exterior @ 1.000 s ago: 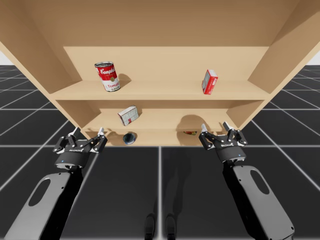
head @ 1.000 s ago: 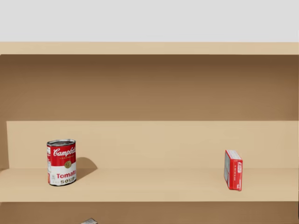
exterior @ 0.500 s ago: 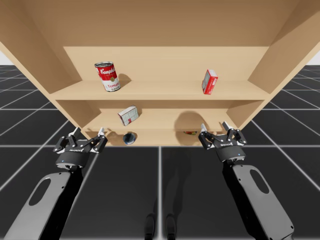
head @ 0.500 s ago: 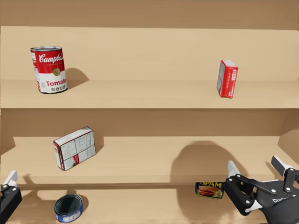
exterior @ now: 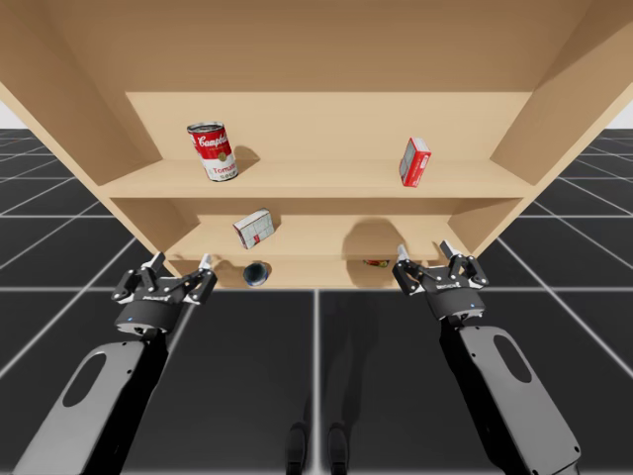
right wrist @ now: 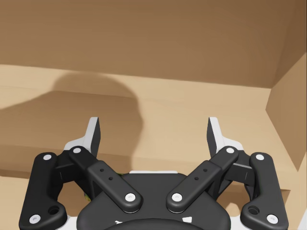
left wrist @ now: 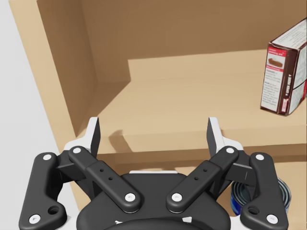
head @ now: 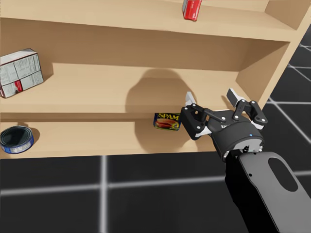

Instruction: Find the potted meat can on the shelf and bring it to me.

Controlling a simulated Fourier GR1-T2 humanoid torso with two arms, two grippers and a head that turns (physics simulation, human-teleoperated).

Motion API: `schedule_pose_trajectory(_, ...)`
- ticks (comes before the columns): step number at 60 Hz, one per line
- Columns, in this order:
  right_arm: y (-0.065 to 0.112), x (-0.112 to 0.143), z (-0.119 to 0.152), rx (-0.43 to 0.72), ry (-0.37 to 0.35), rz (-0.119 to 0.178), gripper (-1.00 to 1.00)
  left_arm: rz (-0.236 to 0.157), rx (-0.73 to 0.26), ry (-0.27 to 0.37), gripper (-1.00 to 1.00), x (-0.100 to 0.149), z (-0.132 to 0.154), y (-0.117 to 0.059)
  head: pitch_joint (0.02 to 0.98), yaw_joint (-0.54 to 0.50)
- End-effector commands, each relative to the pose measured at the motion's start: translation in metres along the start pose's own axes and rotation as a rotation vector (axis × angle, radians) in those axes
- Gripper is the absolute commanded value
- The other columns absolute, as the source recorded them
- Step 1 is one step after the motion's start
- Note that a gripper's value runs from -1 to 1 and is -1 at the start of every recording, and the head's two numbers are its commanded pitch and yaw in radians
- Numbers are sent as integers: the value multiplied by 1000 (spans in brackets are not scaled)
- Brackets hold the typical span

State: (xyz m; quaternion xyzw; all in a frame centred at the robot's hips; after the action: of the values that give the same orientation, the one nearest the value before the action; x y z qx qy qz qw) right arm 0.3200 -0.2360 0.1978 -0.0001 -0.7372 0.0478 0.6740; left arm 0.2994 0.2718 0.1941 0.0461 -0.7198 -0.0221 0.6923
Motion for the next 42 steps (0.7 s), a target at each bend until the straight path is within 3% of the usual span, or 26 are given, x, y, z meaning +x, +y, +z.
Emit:
schedule_pose_trajectory(1, 2, 2, 1, -3, -3, -7, -1000, 2, 0, 1, -1000, 0, 0, -1, 714, -226)
schedule_pose_trajectory(8, 6, 11, 10, -14, -14, -7, -1000, 8, 5, 3, -1000, 0, 1, -1, 705, -224)
schedule_pose_trajectory(10, 9, 14, 14, -20, -12, 13, -1000, 10, 6, 4, -1000, 1, 2, -1, 702, -226)
schedule_pose_trajectory(17, 21, 14, 34, 22, 62, 7, -1000, 15, 5, 5, -1000, 1, 2, -1, 698, -241)
schedule_pose_trajectory(20, 27, 11, 43, 45, 103, -30, -1000, 18, 2, 7, -1000, 1, 3, -1, 701, -247)
schedule_pose_trajectory(27, 42, -1, 61, 62, 143, -61, -1000, 19, -17, 15, -1000, 1, 4, -3, 702, -251)
schedule_pose_trajectory(32, 54, -14, 67, 52, 141, -26, -1000, 20, -21, 16, -1000, 1, 4, -4, 702, -250)
schedule_pose_trajectory(36, 63, -27, 66, 72, 165, -41, -1000, 20, -23, 16, -1000, 1, 4, -3, 703, -251)
schedule_pose_trajectory(40, 69, -39, 60, 52, 169, -19, -1000, 19, -26, 19, -1000, 1, 4, -3, 703, -252)
schedule_pose_trajectory(42, 70, -43, 56, 51, 178, -29, -1000, 19, -26, 20, -1000, 1, 4, -3, 703, -251)
